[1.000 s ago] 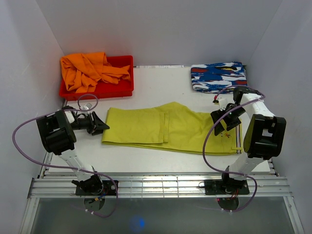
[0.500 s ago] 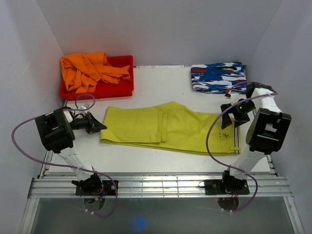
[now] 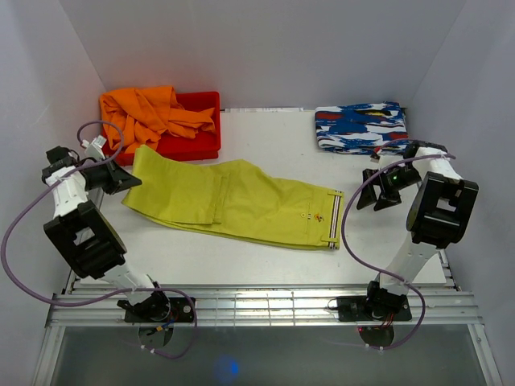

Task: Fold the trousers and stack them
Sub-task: Fold the trousers

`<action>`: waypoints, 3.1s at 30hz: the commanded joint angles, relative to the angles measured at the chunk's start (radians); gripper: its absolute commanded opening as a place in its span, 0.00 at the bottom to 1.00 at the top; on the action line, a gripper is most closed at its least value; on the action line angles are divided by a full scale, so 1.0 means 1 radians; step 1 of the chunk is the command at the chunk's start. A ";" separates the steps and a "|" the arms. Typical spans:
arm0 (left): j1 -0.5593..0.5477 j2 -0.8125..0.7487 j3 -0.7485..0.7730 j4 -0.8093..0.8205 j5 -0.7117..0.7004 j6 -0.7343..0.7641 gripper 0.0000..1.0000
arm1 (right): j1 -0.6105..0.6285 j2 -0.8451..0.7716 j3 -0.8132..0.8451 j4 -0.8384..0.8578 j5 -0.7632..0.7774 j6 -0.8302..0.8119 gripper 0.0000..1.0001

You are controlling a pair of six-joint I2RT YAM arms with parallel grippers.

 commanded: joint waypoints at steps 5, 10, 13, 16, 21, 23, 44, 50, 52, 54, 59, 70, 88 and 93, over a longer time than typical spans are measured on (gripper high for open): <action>-0.107 -0.127 0.069 -0.098 0.024 -0.006 0.00 | 0.029 0.068 -0.112 0.134 -0.344 0.096 0.90; -0.200 -0.170 0.109 -0.100 -0.042 -0.063 0.00 | 0.067 0.063 -0.230 0.276 -0.399 0.212 0.93; -0.277 -0.185 0.146 -0.101 -0.072 -0.106 0.00 | 0.101 0.057 -0.293 0.408 -0.324 0.309 0.84; -0.380 -0.199 0.171 -0.082 -0.117 -0.161 0.00 | 0.121 0.080 -0.301 0.457 -0.286 0.356 0.61; -0.668 -0.208 0.149 0.004 -0.457 -0.384 0.00 | 0.141 0.074 -0.349 0.520 -0.203 0.389 0.24; -0.751 -0.207 0.120 0.060 -0.497 -0.428 0.00 | 0.144 0.079 -0.356 0.522 -0.177 0.398 0.08; -1.346 0.141 0.220 0.351 -0.729 -0.807 0.00 | 0.178 0.040 -0.422 0.579 -0.140 0.422 0.08; -1.409 0.235 0.279 0.403 -0.778 -0.859 0.00 | 0.178 0.030 -0.433 0.582 -0.126 0.422 0.08; -1.423 0.271 0.299 0.402 -0.784 -0.874 0.00 | 0.178 0.023 -0.438 0.582 -0.128 0.424 0.08; -1.448 0.289 0.324 0.402 -0.792 -0.873 0.00 | 0.178 0.017 -0.442 0.586 -0.131 0.427 0.08; -1.500 0.330 0.367 0.400 -0.807 -0.870 0.00 | 0.178 0.013 -0.452 0.592 -0.123 0.430 0.08; -1.547 0.390 0.425 0.409 -0.775 -0.891 0.00 | 0.178 0.004 -0.452 0.600 -0.125 0.445 0.08; -1.584 0.480 0.519 0.422 -0.733 -1.006 0.00 | 0.178 -0.030 -0.464 0.619 -0.103 0.470 0.08; -1.587 0.502 0.545 0.426 -0.721 -1.038 0.00 | 0.178 -0.032 -0.462 0.619 -0.105 0.475 0.08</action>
